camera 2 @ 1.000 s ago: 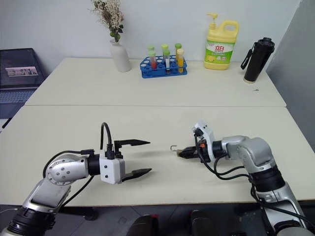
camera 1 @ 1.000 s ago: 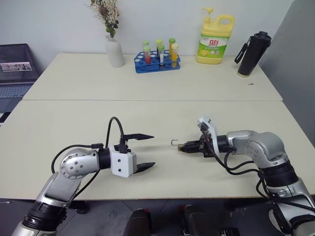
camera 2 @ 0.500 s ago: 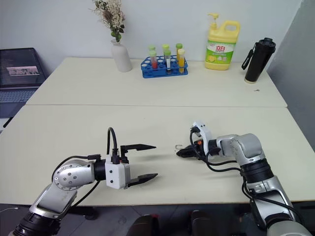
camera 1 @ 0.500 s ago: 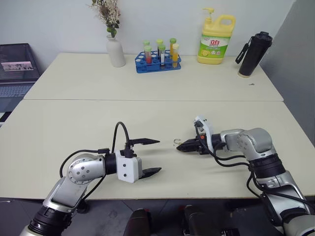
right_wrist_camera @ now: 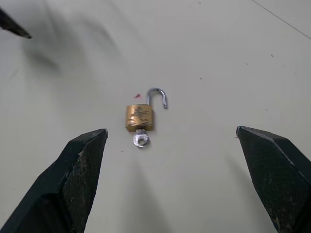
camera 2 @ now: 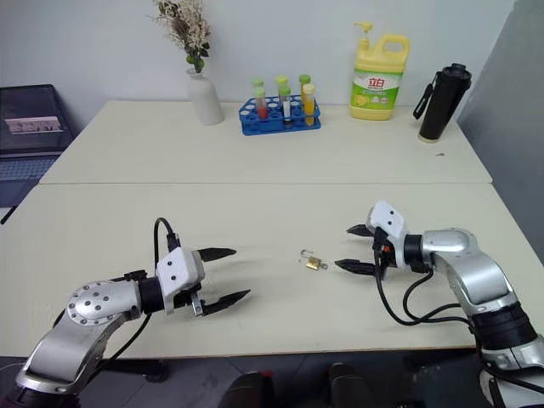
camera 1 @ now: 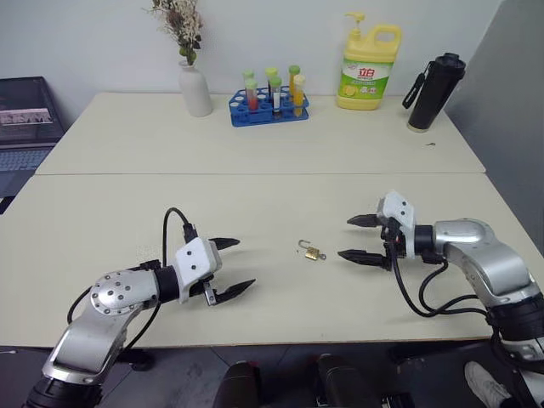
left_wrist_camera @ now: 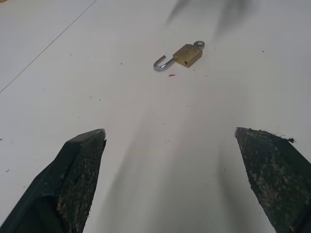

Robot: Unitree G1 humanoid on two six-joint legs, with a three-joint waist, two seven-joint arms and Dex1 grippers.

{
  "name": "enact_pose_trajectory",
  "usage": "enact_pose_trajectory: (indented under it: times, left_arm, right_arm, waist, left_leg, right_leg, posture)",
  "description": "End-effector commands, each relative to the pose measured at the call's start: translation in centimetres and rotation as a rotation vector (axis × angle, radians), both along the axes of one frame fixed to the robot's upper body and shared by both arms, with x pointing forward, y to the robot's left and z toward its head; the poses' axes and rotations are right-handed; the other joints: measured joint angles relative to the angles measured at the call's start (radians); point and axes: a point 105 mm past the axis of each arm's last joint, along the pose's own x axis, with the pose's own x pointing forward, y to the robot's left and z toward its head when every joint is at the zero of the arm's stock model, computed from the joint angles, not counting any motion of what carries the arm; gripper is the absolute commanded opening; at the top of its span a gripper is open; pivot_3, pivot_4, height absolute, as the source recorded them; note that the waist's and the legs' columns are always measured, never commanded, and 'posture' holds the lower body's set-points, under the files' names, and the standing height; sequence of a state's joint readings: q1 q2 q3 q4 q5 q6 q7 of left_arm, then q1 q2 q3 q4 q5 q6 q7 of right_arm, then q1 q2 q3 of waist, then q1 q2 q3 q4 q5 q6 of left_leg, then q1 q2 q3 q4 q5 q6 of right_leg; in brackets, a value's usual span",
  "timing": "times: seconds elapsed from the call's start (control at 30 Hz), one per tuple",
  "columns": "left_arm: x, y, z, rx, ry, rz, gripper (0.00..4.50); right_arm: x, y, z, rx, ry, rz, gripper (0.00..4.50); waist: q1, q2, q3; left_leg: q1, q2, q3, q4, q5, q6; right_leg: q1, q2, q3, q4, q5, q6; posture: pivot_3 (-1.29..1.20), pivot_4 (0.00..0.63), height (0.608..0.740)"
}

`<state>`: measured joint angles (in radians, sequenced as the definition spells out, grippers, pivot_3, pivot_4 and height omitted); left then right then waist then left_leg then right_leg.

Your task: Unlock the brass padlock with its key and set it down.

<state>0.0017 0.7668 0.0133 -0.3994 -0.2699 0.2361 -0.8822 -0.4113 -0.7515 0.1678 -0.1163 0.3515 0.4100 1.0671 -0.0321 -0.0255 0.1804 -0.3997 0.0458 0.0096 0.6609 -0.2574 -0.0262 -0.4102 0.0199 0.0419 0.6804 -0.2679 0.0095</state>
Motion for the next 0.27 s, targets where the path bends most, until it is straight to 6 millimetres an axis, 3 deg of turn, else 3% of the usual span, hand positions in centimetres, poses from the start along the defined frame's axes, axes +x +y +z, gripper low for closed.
enact_pose_trajectory:
  times: [0.03, 0.27]
  left_arm:
    - [-0.13, 0.20, 1.46, -0.010, -0.033, -0.001, 4.48]
    - [-0.61, -0.08, 1.85, -0.041, -0.005, -0.041, 4.48]
  right_arm:
    - [-0.75, -0.45, 0.84, -0.058, -0.099, 0.068, 4.45]
    - [-1.36, -1.38, 0.33, -0.079, -0.058, 0.057, 4.45]
  waist:
    - [0.001, 0.000, 0.000]
    - [0.002, 0.000, 0.000]
  left_leg:
    - [0.000, 0.000, 0.000, 0.000, 0.000, 0.000]
    - [0.000, 0.000, 0.000, 0.000, 0.000, 0.000]
  right_leg:
    - [0.000, 0.000, 0.000, 0.000, 0.000, 0.000]
    - [0.000, -0.001, 0.000, 0.000, 0.000, 0.000]
  posture:
    - [0.00, 0.150, 0.740]
    - [0.00, 0.150, 0.740]
